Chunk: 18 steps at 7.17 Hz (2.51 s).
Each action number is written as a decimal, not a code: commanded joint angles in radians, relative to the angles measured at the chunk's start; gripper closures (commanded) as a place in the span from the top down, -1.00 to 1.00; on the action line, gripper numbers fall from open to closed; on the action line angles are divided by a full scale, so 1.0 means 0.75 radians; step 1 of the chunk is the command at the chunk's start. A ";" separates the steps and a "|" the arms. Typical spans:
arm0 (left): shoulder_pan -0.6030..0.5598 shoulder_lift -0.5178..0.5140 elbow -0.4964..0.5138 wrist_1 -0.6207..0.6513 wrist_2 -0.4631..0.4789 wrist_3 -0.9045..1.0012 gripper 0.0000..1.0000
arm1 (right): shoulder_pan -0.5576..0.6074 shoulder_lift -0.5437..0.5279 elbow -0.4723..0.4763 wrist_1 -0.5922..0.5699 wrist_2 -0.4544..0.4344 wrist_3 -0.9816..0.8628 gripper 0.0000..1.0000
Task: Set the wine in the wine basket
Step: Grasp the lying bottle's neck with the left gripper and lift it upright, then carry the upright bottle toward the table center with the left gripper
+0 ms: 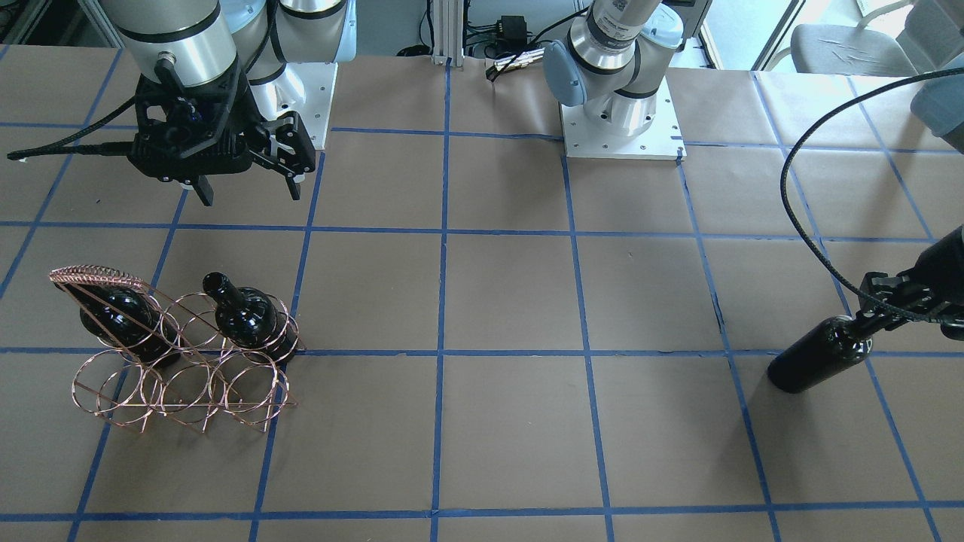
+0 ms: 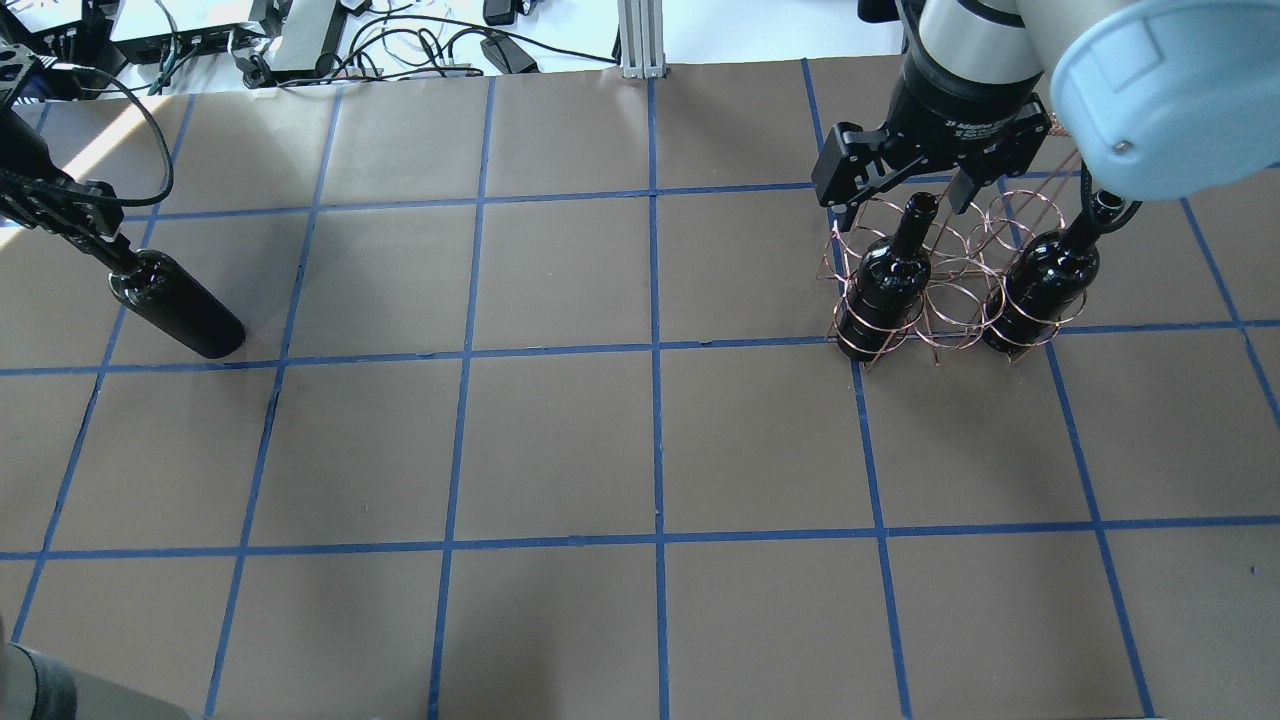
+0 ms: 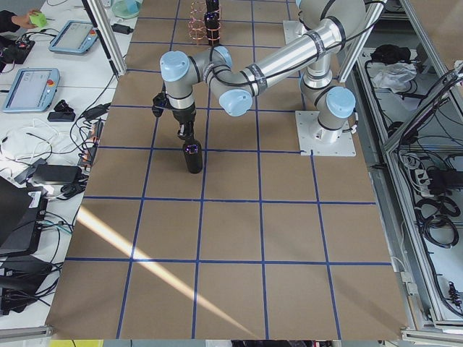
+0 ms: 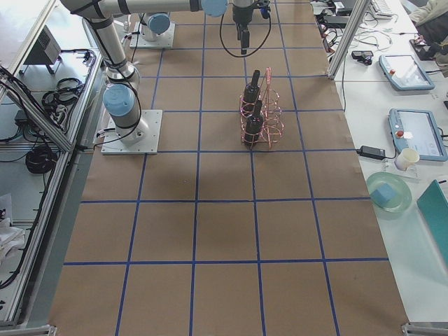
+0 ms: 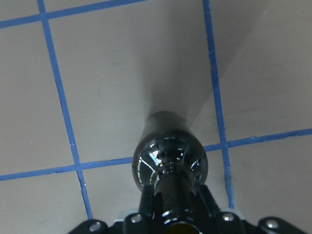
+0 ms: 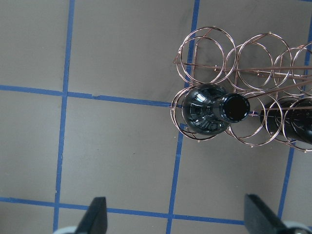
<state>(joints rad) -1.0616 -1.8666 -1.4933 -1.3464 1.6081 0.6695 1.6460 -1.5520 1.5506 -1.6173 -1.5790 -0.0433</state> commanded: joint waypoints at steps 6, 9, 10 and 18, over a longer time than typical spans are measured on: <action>-0.273 0.165 -0.030 -0.142 -0.013 -0.412 -1.00 | 0.002 -0.001 0.006 0.001 0.001 -0.002 1.00; -0.641 0.229 -0.114 -0.069 -0.046 -0.951 -1.00 | 0.002 -0.001 0.006 0.001 0.007 0.000 1.00; -0.751 0.221 -0.130 -0.040 -0.062 -0.978 -1.00 | 0.002 -0.001 0.006 0.001 0.009 0.000 1.00; -0.924 0.455 -0.299 -0.345 -0.172 -1.191 -1.00 | 0.006 -0.003 0.004 -0.001 -0.005 0.007 1.00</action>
<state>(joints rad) -1.7547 -1.5745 -1.6998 -1.4921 1.4943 -0.2042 1.6489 -1.5534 1.5552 -1.6171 -1.5792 -0.0426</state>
